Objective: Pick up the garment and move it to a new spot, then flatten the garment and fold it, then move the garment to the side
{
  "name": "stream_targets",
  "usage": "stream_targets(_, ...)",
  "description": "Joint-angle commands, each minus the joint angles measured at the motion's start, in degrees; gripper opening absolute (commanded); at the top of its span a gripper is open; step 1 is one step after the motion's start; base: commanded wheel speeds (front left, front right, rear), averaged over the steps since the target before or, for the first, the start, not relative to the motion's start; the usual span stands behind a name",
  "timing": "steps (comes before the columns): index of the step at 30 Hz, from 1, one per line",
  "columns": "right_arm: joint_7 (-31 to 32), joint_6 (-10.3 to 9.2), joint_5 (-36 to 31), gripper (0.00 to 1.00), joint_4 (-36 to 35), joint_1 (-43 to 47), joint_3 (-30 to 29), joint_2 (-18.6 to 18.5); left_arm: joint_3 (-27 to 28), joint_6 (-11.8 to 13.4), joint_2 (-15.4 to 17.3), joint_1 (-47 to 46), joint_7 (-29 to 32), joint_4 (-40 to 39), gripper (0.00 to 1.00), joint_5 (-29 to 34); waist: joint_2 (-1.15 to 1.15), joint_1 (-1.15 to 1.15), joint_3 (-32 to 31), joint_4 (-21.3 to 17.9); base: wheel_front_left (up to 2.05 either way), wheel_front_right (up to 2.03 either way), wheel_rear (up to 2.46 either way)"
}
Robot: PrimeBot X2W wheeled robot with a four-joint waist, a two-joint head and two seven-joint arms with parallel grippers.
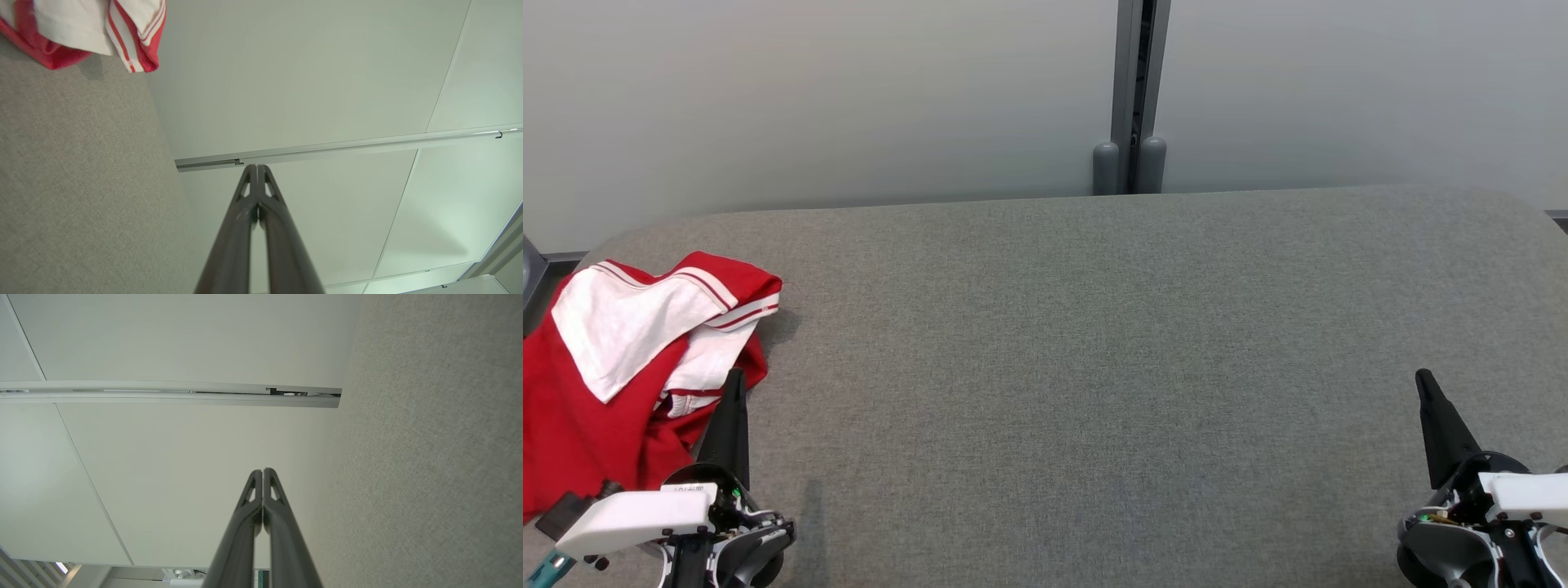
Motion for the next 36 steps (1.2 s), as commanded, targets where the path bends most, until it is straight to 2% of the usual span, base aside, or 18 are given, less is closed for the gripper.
stream_targets(1, 0.19, 0.02, 0.13, 0.0, -0.17, -0.42, -0.04, -0.52, 0.19, -0.19, 0.3, -0.58, 0.18, -0.17, 0.0, -0.07, 0.0, 0.0, 0.0, 0.0, 0.0, 0.0, 0.0)
stream_targets(15, 0.19, 0.02, 0.13, 0.0, -0.17, -0.42, -0.04, -0.53, 0.19, -0.19, 0.3, -0.58, 0.18, -0.17, 0.0, -0.07, 0.0, 0.0, 0.0, 0.0, 0.0, 0.0, 0.0)
stream_targets(16, 0.0, 0.0, -0.01, 1.0, -0.01, 0.0, 0.01, 0.01, 0.0, 0.0, 0.0, 0.0, -0.02, 0.0, 1.0, 0.0, 0.0, 0.0, 0.0, 0.0, 0.0, 0.0, 0.0)
stream_targets(26, -1.73, -0.06, -1.81, 1.0, 0.2, 1.13, 1.19, -0.16, -1.14, 0.0, -0.23, 0.92, -1.98, 1.52, 1.0, 2.08, 0.0, 0.0, 0.07, 0.01, 0.0, 0.0, 0.0)
stream_targets(30, -3.08, -0.05, -3.91, 1.0, 0.35, 1.03, 2.53, -1.05, -1.09, 0.0, -0.2, 0.7, -3.11, 1.96, 1.0, 5.69, 0.0, 0.0, 0.11, 0.0, 0.0, 0.0, 0.0)
stream_targets(36, -4.97, -0.04, -10.76, 1.0, 0.76, 0.67, 3.63, -1.97, -1.31, -0.01, -0.23, 0.46, -4.96, 2.41, 1.0, 13.46, 0.0, 0.0, 0.19, -0.05, 0.0, 0.0, 0.0)
